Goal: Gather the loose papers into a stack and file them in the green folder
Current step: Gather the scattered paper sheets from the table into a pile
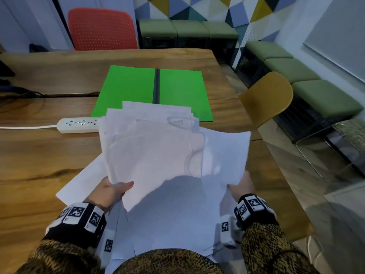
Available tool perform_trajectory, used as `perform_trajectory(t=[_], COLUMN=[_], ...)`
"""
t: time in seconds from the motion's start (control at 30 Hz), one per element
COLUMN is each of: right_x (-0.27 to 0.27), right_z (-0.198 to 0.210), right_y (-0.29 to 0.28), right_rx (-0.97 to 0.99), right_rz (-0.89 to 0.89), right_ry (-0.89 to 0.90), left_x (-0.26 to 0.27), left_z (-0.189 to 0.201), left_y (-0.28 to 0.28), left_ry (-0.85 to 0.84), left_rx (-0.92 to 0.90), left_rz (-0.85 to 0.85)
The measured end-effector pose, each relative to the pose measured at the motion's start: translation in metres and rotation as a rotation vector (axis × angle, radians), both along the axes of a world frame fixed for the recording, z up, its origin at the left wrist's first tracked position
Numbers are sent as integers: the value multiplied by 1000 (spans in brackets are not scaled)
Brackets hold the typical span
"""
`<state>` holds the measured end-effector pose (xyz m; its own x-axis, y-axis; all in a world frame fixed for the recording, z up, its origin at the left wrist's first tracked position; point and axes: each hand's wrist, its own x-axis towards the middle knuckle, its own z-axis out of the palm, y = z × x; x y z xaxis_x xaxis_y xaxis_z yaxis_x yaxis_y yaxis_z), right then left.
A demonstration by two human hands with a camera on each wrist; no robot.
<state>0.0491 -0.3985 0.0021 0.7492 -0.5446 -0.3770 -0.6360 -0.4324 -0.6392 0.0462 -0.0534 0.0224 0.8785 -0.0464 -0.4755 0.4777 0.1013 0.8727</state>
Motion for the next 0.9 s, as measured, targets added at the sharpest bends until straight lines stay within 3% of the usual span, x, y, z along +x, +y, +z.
perform_trajectory(t=[0.1, 0.17, 0.23, 0.47, 0.57, 0.7, 0.83, 0.9], right_x=[6, 10, 12, 21, 22, 29, 38, 47], right_z=[4, 6, 11, 7, 7, 9, 13, 11], right_y=[12, 12, 14, 28, 35, 46, 53, 49], right_rx=[-65, -194, -197, 119, 101, -145, 79, 45], right_rz=[132, 135, 135, 314, 391, 571, 588, 545], right_ry=[75, 175, 232, 98, 33, 100, 78, 50], left_x=[0, -1, -1, -1, -2, -2, -2, -4], left_z=[4, 4, 2, 5, 5, 3, 1, 2], left_y=[-1, 0, 1, 3, 4, 5, 7, 8], left_ry=[27, 33, 40, 47, 40, 32, -4, -40], left_rx=[14, 19, 12, -22, -39, -66, -93, -91], left_rz=[-23, -14, -15, -39, -31, -26, -21, -24])
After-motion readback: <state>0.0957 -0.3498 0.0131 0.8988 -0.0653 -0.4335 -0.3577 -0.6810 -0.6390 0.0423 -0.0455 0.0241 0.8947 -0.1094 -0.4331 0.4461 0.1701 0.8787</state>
